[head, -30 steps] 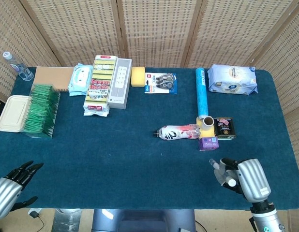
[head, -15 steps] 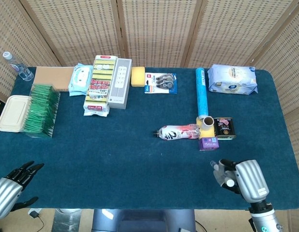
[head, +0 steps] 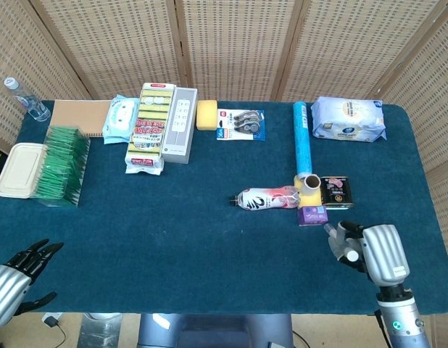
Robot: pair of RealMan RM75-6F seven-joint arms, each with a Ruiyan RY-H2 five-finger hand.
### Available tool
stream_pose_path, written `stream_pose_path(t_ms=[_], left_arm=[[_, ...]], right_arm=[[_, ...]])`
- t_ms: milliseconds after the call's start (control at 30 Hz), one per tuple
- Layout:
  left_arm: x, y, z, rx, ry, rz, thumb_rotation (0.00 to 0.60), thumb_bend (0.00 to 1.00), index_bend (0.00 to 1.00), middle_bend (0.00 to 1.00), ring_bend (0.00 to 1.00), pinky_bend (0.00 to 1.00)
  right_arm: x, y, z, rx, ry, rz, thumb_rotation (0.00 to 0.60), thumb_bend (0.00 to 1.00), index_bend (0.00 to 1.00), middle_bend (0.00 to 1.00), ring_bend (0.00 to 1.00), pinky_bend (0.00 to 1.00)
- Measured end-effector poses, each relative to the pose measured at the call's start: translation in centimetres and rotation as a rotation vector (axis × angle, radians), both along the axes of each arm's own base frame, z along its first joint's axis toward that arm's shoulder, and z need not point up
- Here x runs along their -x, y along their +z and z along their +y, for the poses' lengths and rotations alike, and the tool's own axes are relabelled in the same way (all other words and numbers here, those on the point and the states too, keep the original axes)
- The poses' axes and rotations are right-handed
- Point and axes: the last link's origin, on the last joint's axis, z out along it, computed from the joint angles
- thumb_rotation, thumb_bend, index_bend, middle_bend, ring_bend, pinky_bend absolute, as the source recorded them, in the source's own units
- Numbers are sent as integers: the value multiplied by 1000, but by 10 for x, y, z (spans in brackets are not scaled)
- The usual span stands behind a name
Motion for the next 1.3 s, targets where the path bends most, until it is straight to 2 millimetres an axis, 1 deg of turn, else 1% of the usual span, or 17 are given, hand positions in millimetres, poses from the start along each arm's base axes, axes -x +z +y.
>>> stream_pose_path(t_ms=[300,400,600,900,1300], left_arm=[[0,0,1,4,-5,-2,600,113,1,201,125,300],[0,0,1,5,-3,-1,600,114,2,202,125,300],[0,-1,2,8,-1,4,600,114,2,202,125,300],[2,0,5,4,14,1,600,114,1,202,125,300],[3,0,9,5,31,1,600,114,1,201,126,300]], right_arm=[[-11,6,-31,56,-1,-19,600,427,833,1000,1000,1000],[-18,6,-45,61,-2,-22,600,428,833,1000,1000,1000],[-29,-3,-63,34,-2,-11,600,427,833,1000,1000,1000],[-40,-18,-91,4,-20,8,600,427,833,1000,1000,1000],[-48,-27,-114,-12,-35,71,600,427,833,1000,1000,1000]])
